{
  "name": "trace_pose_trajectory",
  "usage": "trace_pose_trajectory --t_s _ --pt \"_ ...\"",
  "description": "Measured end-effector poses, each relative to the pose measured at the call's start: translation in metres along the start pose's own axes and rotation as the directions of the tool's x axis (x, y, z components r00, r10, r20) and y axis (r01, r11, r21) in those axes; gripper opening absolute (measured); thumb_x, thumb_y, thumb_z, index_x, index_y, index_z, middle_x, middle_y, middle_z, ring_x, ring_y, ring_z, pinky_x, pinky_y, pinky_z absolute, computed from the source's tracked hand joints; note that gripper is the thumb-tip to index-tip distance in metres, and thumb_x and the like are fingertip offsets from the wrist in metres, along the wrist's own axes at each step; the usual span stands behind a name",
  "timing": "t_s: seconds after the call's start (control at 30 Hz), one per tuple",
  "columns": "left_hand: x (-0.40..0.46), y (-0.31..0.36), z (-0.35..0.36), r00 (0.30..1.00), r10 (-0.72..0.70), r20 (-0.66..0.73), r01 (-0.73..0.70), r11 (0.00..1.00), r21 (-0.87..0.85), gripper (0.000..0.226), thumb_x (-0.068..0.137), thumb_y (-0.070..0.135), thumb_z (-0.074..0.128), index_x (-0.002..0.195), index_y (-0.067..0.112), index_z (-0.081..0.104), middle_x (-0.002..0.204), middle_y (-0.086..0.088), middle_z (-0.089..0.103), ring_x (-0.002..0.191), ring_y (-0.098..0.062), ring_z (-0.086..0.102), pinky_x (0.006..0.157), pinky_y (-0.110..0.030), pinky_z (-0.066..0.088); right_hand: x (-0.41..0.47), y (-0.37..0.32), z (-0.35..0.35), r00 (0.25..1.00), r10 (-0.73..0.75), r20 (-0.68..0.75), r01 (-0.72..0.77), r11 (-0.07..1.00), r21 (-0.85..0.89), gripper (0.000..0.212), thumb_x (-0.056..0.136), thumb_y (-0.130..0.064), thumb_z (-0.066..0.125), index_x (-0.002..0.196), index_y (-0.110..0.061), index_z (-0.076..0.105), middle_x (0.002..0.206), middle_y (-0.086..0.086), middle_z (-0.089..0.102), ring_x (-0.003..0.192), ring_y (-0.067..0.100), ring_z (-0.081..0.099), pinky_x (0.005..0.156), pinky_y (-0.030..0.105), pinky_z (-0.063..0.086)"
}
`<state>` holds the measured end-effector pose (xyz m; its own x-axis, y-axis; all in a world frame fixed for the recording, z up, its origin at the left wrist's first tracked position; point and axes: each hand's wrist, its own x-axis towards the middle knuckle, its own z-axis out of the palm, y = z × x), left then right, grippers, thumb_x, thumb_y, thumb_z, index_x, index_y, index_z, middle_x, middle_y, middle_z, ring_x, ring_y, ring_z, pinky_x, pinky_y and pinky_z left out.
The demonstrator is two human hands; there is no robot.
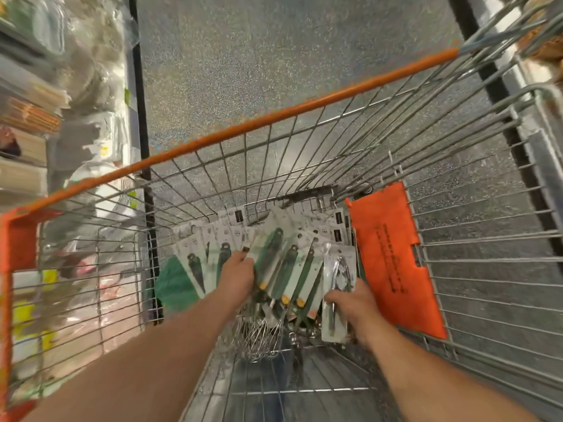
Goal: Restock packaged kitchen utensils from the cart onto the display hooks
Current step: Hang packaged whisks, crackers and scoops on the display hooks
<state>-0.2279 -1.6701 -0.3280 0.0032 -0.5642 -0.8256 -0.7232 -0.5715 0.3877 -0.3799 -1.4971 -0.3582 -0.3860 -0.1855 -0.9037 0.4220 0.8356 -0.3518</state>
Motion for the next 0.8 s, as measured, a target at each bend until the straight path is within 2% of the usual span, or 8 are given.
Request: trace_pose_trajectory --t_s 0.07,0.13,0.27,0.4,0.47,0.57,0.7,0.8 --pt "-0.007 -0.008 -0.01 0.999 -0.028 0.037 0.031 0.996 -0.083 0.031 0.104 0.016 0.043 0.132 0.006 0.053 0.088 -0.005 0.061 0.069 -0.026 0.056 0.06 -0.044 0.051 -0.015 -0.007 -0.004 1.0 -0.022 -0.001 0.022 1.0 0.023 0.036 0.073 0.0 0.077 0.103 -0.015 0.064 0.098 0.009 0.074 0.09 0.026 0.071 0.084 0.042 0.058" --pt "-0.013 -0.016 -0.017 0.998 -0.052 0.046 0.061 0.973 -0.224 0.05 0.099 0.03 0.06 0.142 0.008 0.049 0.099 -0.013 0.072 0.074 -0.03 0.066 0.07 -0.047 0.058 -0.022 -0.011 -0.005 0.999 -0.032 -0.003 0.032 0.999 0.022 0.032 0.077 0.006 0.073 0.097 -0.017 0.063 0.096 0.008 0.074 0.089 0.024 0.07 0.081 0.037 0.056" --pt "-0.012 -0.046 -0.03 0.998 -0.059 -0.032 0.045 0.94 -0.337 0.109 0.064 0.057 0.083 0.156 0.021 0.035 0.146 -0.016 0.057 0.13 -0.049 0.055 0.11 -0.064 0.044 -0.027 -0.015 0.009 0.999 -0.031 0.036 0.031 0.999 -0.012 0.043 0.07 -0.007 0.078 0.108 -0.016 0.059 0.105 0.009 0.071 0.094 0.025 0.068 0.088 0.042 0.056" --pt "-0.03 -0.053 -0.041 0.994 -0.053 -0.097 0.017 0.94 -0.342 0.073 0.097 0.018 0.071 0.158 0.011 0.03 0.145 -0.011 0.054 0.123 -0.033 0.059 0.112 -0.048 0.045 -0.04 -0.024 0.038 0.991 -0.005 0.134 0.016 0.997 -0.08 0.054 0.081 -0.009 0.078 0.125 -0.008 0.046 0.124 0.013 0.06 0.099 0.021 0.06 0.083 0.037 0.047" --pt "-0.026 -0.065 -0.042 0.995 -0.054 -0.089 0.024 0.952 -0.305 0.075 0.099 0.02 0.068 0.16 0.013 0.026 0.153 -0.016 0.047 0.128 -0.032 0.054 0.113 -0.046 0.041 -0.041 -0.022 0.054 0.987 0.013 0.158 0.003 0.995 -0.097 0.071 0.085 -0.015 0.079 0.142 -0.006 0.038 0.138 0.014 0.051 0.116 0.028 0.056 0.099 0.041 0.046" --pt "-0.019 -0.074 -0.04 0.996 -0.056 -0.065 0.034 0.954 -0.297 0.08 0.1 0.033 0.068 0.162 0.017 0.02 0.165 -0.016 0.03 0.146 -0.037 0.038 0.118 -0.051 0.034 -0.045 -0.021 0.081 0.993 -0.004 0.122 0.018 0.993 -0.114 0.059 0.087 -0.017 0.077 0.133 -0.004 0.042 0.127 0.013 0.054 0.103 0.025 0.054 0.091 0.037 0.046" --pt "-0.009 -0.077 -0.04 0.99 -0.064 -0.123 0.037 0.977 -0.208 0.08 0.092 0.038 0.076 0.155 0.022 0.029 0.156 -0.019 0.041 0.137 -0.039 0.048 0.116 -0.055 0.04 -0.046 -0.023 0.11 0.999 -0.031 -0.044 0.025 0.992 -0.124 0.09 0.082 -0.03 0.077 0.153 0.001 0.03 0.15 0.018 0.036 0.13 0.038 0.049 0.109 0.046 0.046" --pt "-0.001 -0.082 -0.043 0.985 -0.057 -0.16 0.044 0.996 -0.083 0.079 0.082 0.042 0.084 0.144 0.023 0.039 0.144 -0.012 0.05 0.126 -0.035 0.054 0.11 -0.056 0.046 -0.045 -0.027 0.121 0.997 -0.046 -0.056 0.045 0.999 -0.021 0.111 0.062 -0.045 0.073 0.153 -0.003 0.027 0.146 0.02 0.045 0.128 0.039 0.053 0.107 0.052 0.049"
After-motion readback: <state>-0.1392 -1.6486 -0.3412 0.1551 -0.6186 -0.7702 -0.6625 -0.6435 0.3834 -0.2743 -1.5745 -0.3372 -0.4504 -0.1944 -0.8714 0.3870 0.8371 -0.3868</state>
